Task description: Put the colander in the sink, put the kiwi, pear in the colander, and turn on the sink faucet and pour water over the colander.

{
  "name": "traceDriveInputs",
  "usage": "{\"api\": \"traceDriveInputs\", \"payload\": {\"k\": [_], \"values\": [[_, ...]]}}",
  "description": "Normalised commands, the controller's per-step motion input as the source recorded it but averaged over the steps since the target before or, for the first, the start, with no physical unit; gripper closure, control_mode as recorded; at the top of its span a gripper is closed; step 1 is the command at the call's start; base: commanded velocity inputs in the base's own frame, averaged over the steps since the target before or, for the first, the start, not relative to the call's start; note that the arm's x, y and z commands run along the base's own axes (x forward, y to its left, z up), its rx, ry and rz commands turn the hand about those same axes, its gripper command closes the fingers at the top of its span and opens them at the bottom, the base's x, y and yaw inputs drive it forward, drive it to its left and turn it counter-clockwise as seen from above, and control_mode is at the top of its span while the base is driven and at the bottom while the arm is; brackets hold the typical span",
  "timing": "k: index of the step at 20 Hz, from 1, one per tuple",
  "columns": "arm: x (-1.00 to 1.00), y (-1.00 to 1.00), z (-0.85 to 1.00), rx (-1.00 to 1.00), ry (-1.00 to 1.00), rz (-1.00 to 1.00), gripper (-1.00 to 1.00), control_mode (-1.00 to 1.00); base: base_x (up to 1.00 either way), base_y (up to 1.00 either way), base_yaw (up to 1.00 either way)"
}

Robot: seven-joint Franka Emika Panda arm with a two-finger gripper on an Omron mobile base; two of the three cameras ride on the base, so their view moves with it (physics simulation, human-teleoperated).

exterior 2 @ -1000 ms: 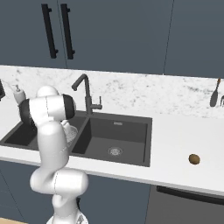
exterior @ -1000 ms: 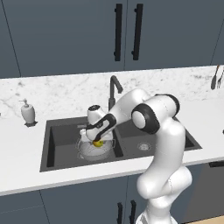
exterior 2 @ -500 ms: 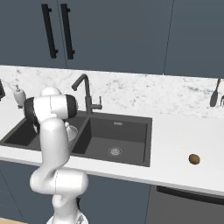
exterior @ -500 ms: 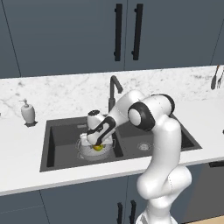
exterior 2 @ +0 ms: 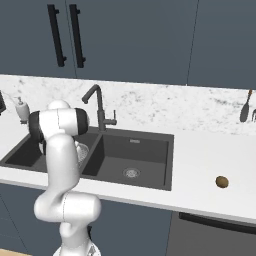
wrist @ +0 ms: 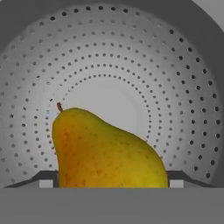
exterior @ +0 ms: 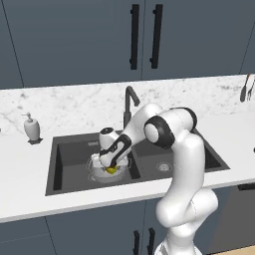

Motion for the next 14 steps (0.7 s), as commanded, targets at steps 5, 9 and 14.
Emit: {"api": "traceDriveInputs", "payload": {"k": [5, 9, 14], "values": [[0.00, -0.07, 0.00, 0.00, -0.05, 0.00, -1.00, -1.00, 0.00, 0.00, 0.00], [0.00, -0.06, 0.11, 0.00, -0.08, 0.00, -1.00, -1.00, 0.00, 0.00, 0.00], [-0.14, -0.01, 0.72, 0.02, -0.18, 0.00, -1.00, -1.00, 0.00, 0.00, 0.00]]}}
